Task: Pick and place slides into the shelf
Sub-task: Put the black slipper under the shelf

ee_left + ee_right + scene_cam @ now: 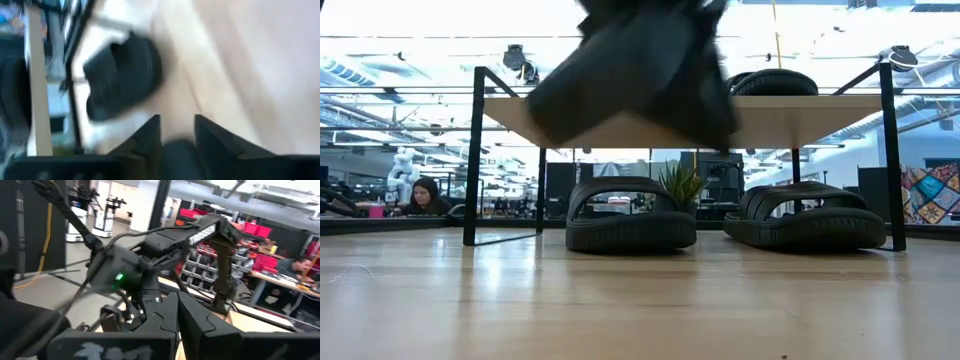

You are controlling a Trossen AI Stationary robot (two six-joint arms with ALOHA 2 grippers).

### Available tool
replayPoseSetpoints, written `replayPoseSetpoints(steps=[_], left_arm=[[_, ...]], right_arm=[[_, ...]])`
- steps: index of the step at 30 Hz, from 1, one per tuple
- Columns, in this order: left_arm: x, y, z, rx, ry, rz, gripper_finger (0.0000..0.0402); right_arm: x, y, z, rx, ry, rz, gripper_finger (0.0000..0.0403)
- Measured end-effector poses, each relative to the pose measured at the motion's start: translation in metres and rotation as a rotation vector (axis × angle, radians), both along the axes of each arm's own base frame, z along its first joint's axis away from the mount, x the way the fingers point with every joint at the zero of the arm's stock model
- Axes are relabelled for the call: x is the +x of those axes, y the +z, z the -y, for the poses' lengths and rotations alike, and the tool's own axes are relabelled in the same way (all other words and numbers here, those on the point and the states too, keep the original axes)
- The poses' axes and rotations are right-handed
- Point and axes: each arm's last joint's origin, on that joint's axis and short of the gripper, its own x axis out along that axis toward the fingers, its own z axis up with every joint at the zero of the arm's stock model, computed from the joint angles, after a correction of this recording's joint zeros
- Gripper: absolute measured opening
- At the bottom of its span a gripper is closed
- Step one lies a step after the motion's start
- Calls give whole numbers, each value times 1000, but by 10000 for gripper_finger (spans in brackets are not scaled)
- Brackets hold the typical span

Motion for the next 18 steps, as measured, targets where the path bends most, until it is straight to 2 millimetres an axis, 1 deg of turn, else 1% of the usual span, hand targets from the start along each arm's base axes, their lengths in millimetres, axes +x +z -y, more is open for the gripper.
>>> replayPoseSetpoints(steps=[3, 5, 6, 10, 13, 16, 18], left_arm=[[12, 4, 1, -64, -75, 39, 67], [18, 2, -7, -81, -74, 43, 23], [20, 1, -13, -90, -51, 50, 12], [31, 1, -37, -115, 46, 79, 9], [37, 0, -50, -153, 68, 67, 2], [41, -2, -63, -228, 94, 43, 1], [42, -3, -68, -250, 118, 34, 1]], right_arm=[[0, 0, -1, 1, 37, 5, 2], [0, 2, -1, 9, 45, 13, 2], [0, 2, -1, 10, 47, 15, 2], [-1, 1, -2, 7, 67, 14, 2], [-1, 1, -2, 4, 66, 15, 2], [-1, 2, -2, -3, 66, 17, 2], [-1, 1, -2, -8, 66, 18, 2]])
